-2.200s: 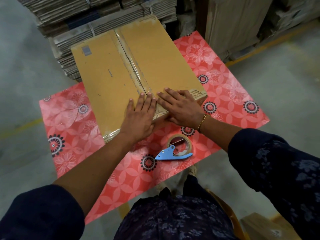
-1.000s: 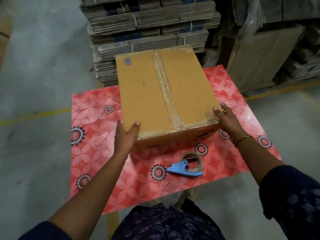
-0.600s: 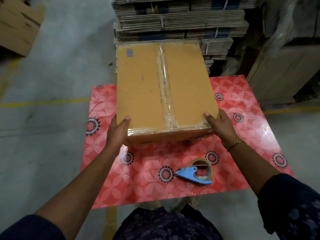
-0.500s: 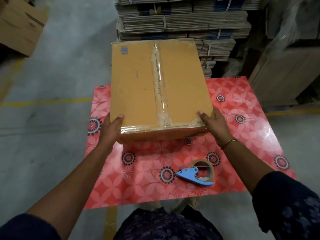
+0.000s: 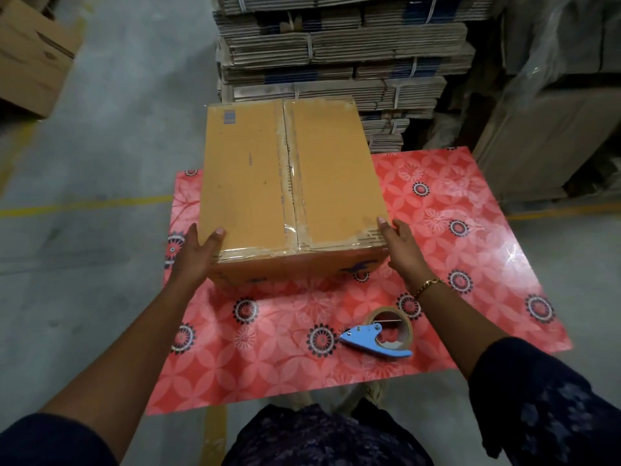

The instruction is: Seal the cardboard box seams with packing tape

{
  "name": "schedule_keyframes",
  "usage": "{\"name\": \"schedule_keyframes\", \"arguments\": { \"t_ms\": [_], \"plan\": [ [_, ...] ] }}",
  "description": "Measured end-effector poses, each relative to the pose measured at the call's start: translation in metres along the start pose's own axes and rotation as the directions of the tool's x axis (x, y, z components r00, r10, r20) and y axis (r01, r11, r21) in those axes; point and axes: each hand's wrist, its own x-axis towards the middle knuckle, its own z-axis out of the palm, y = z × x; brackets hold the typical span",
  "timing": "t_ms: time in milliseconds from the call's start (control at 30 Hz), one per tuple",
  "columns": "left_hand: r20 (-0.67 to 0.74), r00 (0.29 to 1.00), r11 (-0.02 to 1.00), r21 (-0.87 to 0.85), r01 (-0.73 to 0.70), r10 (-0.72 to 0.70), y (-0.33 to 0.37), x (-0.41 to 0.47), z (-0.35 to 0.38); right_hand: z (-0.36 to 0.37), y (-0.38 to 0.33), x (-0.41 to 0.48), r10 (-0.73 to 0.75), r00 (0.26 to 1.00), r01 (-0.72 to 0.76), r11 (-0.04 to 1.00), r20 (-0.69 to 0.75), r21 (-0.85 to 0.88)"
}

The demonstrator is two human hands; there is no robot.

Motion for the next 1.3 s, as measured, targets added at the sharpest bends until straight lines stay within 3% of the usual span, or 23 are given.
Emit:
{"name": "schedule_keyframes", "arguments": {
  "t_ms": [67,167,267,333,467,600,767,933,1000,1100,1200,1300],
  "plan": [
    [-0.159,0.982,0.97,0.236,-0.066,0.106,0.0,-0.009,0.001,-0.016,0.018,-0.017,0.038,0.999,-0.038,0.999,-0.039,-0.003],
    [-0.296,0.833,0.852,0.403,-0.336,0.468,0.011,-0.045,0.015,-0.039,0.057,-0.037,0.127,0.991,-0.131,0.988,-0.05,-0.078],
    [-0.208,0.715,0.725,0.4,-0.56,0.667,0.024,-0.083,0.041,-0.053,0.093,-0.054,0.217,0.976,-0.216,0.926,-0.029,-0.31],
    [-0.11,0.716,0.705,0.331,-0.628,0.689,0.029,-0.105,0.061,-0.056,0.111,-0.063,0.265,0.964,-0.24,0.854,-0.01,-0.462],
    [0.084,0.767,0.745,0.188,-0.64,0.637,0.03,-0.131,0.09,-0.048,0.135,-0.071,0.344,0.938,-0.27,0.795,0.038,-0.543],
    [0.219,0.839,0.854,0.043,-0.518,0.498,0.023,-0.141,0.101,-0.036,0.146,-0.072,0.297,0.954,-0.225,0.791,0.035,-0.569],
    [0.301,0.922,0.967,-0.001,-0.255,0.243,0.017,-0.156,0.102,-0.041,0.154,-0.063,0.201,0.978,-0.133,0.797,0.051,-0.589],
    [0.382,0.923,0.999,-0.001,0.043,-0.04,0.022,-0.17,0.113,-0.069,0.114,-0.065,-0.079,0.977,0.176,0.825,0.198,-0.537],
    [0.447,0.877,0.972,-0.061,0.226,-0.176,0.04,-0.179,0.123,-0.083,0.076,-0.071,-0.223,0.944,0.316,0.821,0.243,-0.475],
    [0.647,0.713,0.84,-0.202,0.504,-0.272,0.073,-0.191,0.138,-0.1,0.006,-0.078,-0.447,0.836,0.542,0.764,0.318,-0.351],
    [0.847,0.531,0.59,-0.415,0.692,-0.026,0.114,-0.201,0.146,-0.104,-0.058,-0.075,-0.603,0.724,0.675,0.719,0.335,-0.165],
    [0.835,0.513,0.512,-0.534,0.673,0.198,0.161,-0.213,0.139,-0.105,-0.108,-0.076,-0.712,0.624,0.741,0.67,0.322,0.044]
  ]
}}
